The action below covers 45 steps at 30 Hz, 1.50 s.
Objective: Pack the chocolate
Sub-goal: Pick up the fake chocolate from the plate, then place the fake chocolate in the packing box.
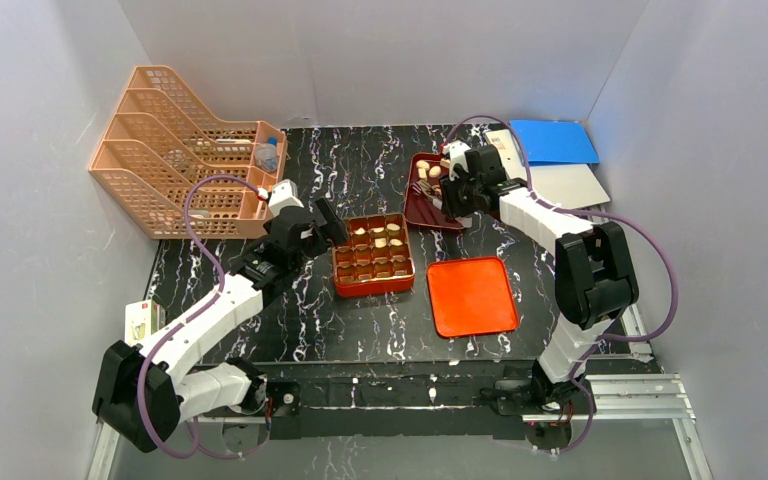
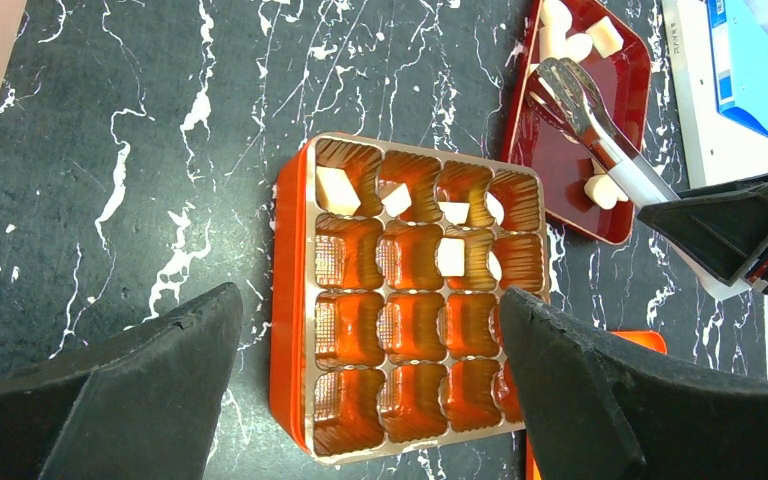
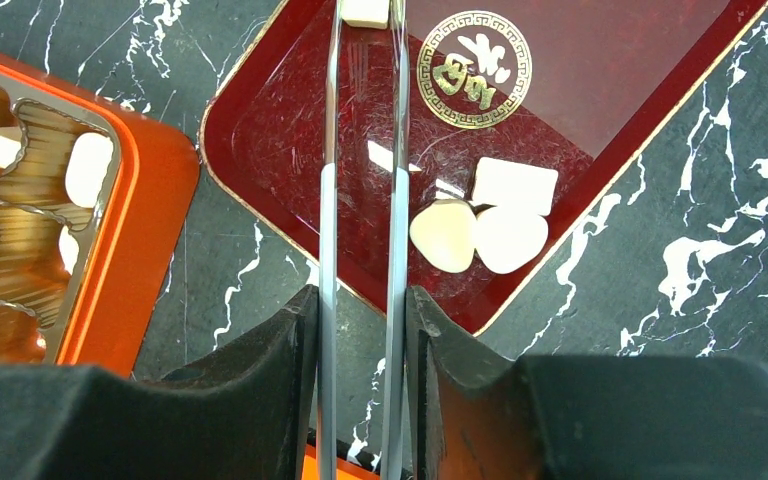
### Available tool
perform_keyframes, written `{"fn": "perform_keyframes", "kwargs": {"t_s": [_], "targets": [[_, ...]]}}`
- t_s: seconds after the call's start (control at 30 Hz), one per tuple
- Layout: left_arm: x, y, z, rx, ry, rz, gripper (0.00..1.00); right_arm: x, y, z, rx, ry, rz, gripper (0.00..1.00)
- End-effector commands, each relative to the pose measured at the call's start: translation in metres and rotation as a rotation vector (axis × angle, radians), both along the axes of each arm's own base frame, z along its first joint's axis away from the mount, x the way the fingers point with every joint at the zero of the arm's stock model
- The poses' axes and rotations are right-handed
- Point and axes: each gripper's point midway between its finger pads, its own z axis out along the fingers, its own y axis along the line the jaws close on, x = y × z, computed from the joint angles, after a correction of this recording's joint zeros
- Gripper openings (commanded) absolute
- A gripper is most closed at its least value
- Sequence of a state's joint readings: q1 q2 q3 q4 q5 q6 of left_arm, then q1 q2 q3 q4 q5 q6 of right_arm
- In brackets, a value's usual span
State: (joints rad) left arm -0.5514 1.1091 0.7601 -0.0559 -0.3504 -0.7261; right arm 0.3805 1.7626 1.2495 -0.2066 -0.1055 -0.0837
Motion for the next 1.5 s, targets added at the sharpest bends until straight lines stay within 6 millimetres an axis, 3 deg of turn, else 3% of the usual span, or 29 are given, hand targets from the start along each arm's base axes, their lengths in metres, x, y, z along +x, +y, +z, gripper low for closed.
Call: {"fn": "perform_keyframes", "kwargs": {"t_s": [0.0, 0.63, 0.77, 0.97, 1.13, 1.47], "targets": [[-0.003, 0.004, -0.001, -0.003, 0.003, 0.009, 0.98, 0.012, 0.007, 0.044, 0.062, -0.1, 0.001, 0.03], [-0.009, 0.011, 0.015, -0.002, -0.011, 0.023, 0.97, -0.021, 0.014, 0.1, 0.137, -0.15, 0.007, 0.01], [-0.009, 0.013, 0.017, 0.001, -0.013, 0.031, 0.97, -0.04, 0.027, 0.111, 0.145, -0.151, 0.045, 0.01], [-0.01, 0.014, 0.022, -0.003, -0.018, 0.032, 0.97, -0.084, 0.067, 0.124, 0.116, -0.155, 0.139, 0.01], [-0.012, 0.015, 0.028, -0.005, -0.023, 0.032, 0.97, -0.118, 0.088, 0.133, 0.114, -0.145, 0.165, 0.01], [-0.015, 0.015, 0.035, -0.023, -0.029, 0.031, 0.97, -0.171, 0.112, 0.118, 0.06, -0.102, 0.214, 0.01]]}}
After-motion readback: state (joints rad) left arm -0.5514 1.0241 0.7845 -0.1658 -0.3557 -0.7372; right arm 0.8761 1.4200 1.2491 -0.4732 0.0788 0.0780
